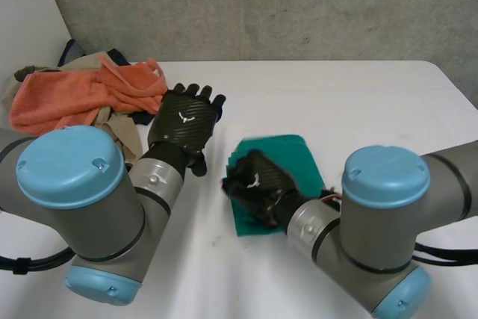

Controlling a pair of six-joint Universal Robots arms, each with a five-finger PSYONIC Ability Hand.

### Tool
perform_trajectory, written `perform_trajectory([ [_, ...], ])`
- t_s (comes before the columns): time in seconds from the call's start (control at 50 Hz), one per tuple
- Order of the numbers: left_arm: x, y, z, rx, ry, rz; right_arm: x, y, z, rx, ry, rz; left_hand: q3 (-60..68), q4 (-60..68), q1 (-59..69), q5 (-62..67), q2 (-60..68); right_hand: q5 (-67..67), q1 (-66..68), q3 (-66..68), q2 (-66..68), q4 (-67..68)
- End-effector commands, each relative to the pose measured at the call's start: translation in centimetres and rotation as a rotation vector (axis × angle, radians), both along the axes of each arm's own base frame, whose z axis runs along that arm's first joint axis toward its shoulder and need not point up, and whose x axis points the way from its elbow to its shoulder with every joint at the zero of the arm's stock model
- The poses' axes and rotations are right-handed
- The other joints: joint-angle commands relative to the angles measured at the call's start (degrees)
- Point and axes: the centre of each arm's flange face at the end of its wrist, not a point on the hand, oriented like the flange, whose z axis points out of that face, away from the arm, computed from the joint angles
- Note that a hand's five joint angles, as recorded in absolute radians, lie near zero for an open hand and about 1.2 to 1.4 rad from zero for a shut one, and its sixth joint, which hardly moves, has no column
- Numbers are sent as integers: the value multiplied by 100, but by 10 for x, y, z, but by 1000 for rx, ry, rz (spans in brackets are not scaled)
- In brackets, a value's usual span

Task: Fold the laundry.

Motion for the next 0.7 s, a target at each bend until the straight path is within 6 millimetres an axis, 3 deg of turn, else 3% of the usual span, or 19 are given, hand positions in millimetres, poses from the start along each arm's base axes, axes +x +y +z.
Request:
perform_trajectory([
  [0.02, -7, -4, 6, -20, 29, -12, -27, -48, 22, 183, -209, -236, 40, 83, 163, -15, 74, -2058, -1360, -2000, -1823, -2011],
  [0.1, -21, -1, 16, -36, 76, -47, -67, -89, 42, 266, -374, -444, 90, 133, 214, 35, 124, -2058, -1360, -2000, -1823, -2011],
  [0.22, -54, 11, 7, 29, 166, -132, -89, -97, 43, 414, -389, -558, 174, 217, 298, 119, 208, -2058, -1360, -2000, -1823, -2011],
  [0.32, -68, 11, -12, 117, 201, -163, -86, -101, 32, 475, -341, -579, 359, 402, 482, 304, 393, -2058, -1360, -2000, -1823, -2011],
  [0.38, -75, 13, -35, 202, 144, -181, -82, -108, 22, 505, -319, -589, 460, 503, 584, 405, 494, -2058, -1360, -2000, -1823, -2011],
  [0.54, -67, 11, -71, 364, -23, -112, -76, -114, -5, 561, -232, -585, 645, 688, 769, 590, 679, -2058, -1360, -2000, -1823, -2011],
  [0.7, -58, 13, -79, 320, -206, -92, -68, -108, -20, 481, -97, -524, 612, 655, 735, 557, 646, -2058, -1360, -2000, -1823, -2011],
])
